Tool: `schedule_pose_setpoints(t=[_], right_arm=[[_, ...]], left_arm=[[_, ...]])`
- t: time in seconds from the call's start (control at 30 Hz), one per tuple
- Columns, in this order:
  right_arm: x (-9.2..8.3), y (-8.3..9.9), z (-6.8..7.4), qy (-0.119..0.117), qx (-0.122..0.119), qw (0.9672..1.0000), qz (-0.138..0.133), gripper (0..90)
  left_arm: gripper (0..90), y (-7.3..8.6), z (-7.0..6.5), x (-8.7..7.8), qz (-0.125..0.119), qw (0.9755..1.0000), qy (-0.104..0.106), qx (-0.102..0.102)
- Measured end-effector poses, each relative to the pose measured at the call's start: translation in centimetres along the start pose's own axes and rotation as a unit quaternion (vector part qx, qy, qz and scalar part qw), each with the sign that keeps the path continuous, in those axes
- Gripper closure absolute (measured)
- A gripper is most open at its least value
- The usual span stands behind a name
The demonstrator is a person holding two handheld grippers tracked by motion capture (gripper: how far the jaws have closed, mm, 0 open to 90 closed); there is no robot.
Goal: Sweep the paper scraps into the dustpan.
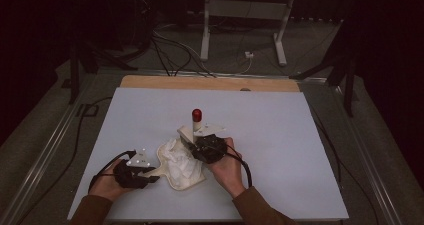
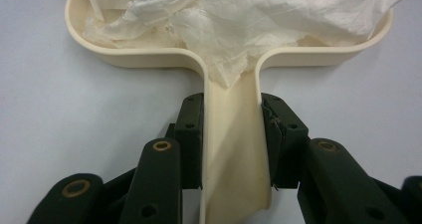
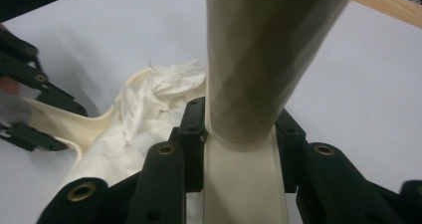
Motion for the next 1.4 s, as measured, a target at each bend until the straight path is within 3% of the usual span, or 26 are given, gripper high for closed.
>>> schedule_pose_setpoints(t=[0.2, 0.33, 0.57, 0.83, 1.4], right_arm=[[0.9, 0.9, -0.6, 0.022, 0.004, 0.9998, 0.001, 66.7], [1.5, 1.2, 0.2, 0.017, -0.004, 0.9998, 0.004, 66.8], [1.3, 0.2, 2.2, -0.04, 0.027, 0.9987, -0.013, 66.8], [0.8, -0.1, 2.0, -0.028, 0.009, 0.9995, -0.013, 66.7], [-0.2, -0.3, -0.4, 0.013, 0.008, 0.9997, -0.017, 66.8]], left_arm=[[66.4, 0.1, 0.0, -0.2, 0.011, 0.9999, -0.007, 0.006], [66.5, 0.0, 0.0, -0.1, 0.016, 0.9998, -0.011, 0.009], [66.4, 0.1, -0.1, -0.1, 0.011, 0.9999, -0.01, 0.006], [66.4, 0.4, -0.1, 0.1, 0.002, 1.0, -0.008, 0.001], [66.5, 0.4, -0.1, 0.1, -0.004, 1.0, -0.009, 0.0]])
Point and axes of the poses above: each handheld gripper's, and its own axes: x roughly forward along the jaws, y roughly out of its underside, z roughly to its left, the point moved 7 cm from there along x, roughly forward along the jaws, and after that the axes turned 3 degrees about x, right-handed, at the moved point
